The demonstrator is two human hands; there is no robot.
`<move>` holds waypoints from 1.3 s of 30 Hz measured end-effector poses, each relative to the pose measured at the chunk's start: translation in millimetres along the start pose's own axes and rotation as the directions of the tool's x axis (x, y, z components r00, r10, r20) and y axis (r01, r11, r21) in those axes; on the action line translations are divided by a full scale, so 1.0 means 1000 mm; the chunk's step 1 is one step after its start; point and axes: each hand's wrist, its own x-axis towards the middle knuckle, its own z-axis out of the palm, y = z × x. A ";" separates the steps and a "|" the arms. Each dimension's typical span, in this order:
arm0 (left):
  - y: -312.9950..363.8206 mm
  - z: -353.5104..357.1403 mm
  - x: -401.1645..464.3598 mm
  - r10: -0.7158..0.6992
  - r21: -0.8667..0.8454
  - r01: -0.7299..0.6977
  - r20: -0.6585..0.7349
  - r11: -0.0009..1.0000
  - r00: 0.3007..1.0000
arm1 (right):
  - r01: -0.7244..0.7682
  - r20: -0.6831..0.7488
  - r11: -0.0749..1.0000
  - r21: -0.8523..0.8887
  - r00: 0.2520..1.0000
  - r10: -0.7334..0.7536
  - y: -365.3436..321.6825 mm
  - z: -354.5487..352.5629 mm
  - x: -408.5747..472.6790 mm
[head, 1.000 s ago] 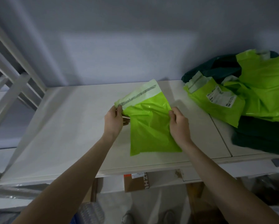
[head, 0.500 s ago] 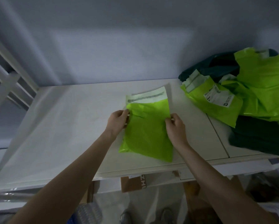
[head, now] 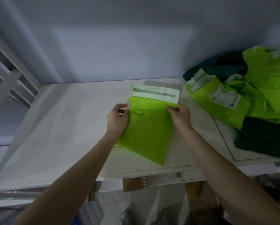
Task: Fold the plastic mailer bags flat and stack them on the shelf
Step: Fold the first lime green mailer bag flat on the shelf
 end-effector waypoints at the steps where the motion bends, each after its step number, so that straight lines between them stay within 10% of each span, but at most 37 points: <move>1: -0.001 -0.001 -0.001 0.009 0.023 -0.009 -0.003 1.000 1.000 | 0.001 -0.005 1.000 -0.019 1.000 -0.001 -0.001 0.000 0.002; 11: -0.006 0.005 -0.010 0.089 0.116 -0.083 -0.047 0.990 0.995 | -0.081 -0.056 0.996 -0.036 0.995 0.079 -0.002 0.007 0.009; 16: -0.005 0.003 -0.009 0.104 0.021 -0.102 -0.073 0.995 0.992 | 0.432 -0.090 0.852 -0.295 0.876 -0.475 -0.029 0.004 0.010; 19: -0.003 0.006 -0.008 0.126 -0.021 -0.128 -0.081 0.992 0.989 | 0.656 0.155 0.664 -0.358 0.743 -0.651 -0.060 0.017 0.010; 25: 0.000 0.004 -0.009 0.200 -0.058 -0.205 -0.082 0.977 0.976 | 0.621 0.524 0.608 -0.496 0.772 -0.360 -0.077 0.039 0.015; 39: -0.006 0.006 -0.009 0.064 -0.018 -0.066 -0.068 0.998 0.996 | 0.612 0.429 0.554 -0.564 0.791 -0.437 -0.076 0.056 0.029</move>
